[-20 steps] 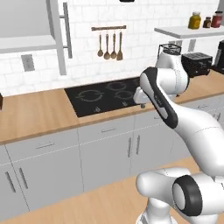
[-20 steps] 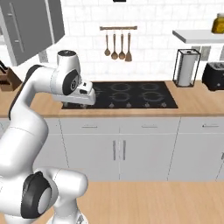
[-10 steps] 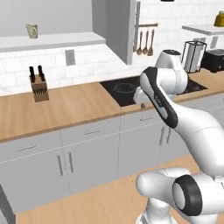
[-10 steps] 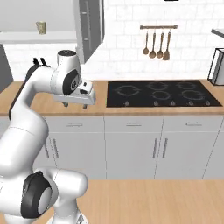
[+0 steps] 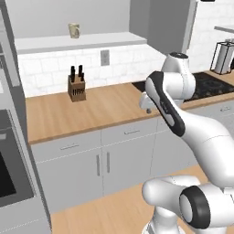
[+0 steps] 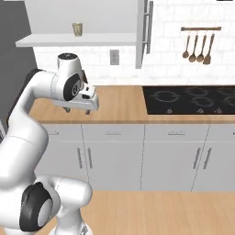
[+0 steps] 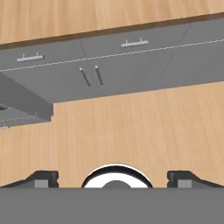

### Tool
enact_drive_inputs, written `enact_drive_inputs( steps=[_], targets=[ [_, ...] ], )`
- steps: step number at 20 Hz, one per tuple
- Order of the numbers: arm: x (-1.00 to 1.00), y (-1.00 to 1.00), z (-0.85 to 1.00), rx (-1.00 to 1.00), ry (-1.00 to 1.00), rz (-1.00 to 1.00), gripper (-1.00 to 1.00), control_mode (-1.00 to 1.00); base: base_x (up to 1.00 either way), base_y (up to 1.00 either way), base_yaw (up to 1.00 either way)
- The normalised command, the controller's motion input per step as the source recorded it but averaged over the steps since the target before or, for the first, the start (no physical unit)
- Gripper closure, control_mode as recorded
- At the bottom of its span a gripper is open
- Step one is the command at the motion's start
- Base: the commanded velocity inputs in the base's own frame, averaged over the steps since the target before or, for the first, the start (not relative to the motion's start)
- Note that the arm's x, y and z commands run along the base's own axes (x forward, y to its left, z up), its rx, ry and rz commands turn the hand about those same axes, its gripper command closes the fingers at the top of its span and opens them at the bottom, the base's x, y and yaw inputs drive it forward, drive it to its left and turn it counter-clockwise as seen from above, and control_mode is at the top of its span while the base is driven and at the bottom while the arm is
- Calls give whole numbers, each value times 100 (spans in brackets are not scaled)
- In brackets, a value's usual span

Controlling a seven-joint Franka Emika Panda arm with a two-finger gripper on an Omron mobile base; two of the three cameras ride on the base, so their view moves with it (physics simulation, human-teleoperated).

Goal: Gather all objects into one cabinet and sort the glasses and bowls to opposite sides.

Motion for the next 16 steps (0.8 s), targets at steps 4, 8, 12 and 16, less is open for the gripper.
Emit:
enact_drive_inputs(
  steps=[4, 8, 12, 16],
  targets=[
    [0, 0, 0, 0, 0, 0, -100, 100, 100, 11, 10],
    [0, 0, 0, 0, 0, 0, -100, 100, 100, 1, 14],
    [0, 0, 0, 0, 0, 0, -100, 100, 62, 23, 26],
    [0, 0, 0, 0, 0, 0, -100, 100, 43, 27, 32]
  ],
)
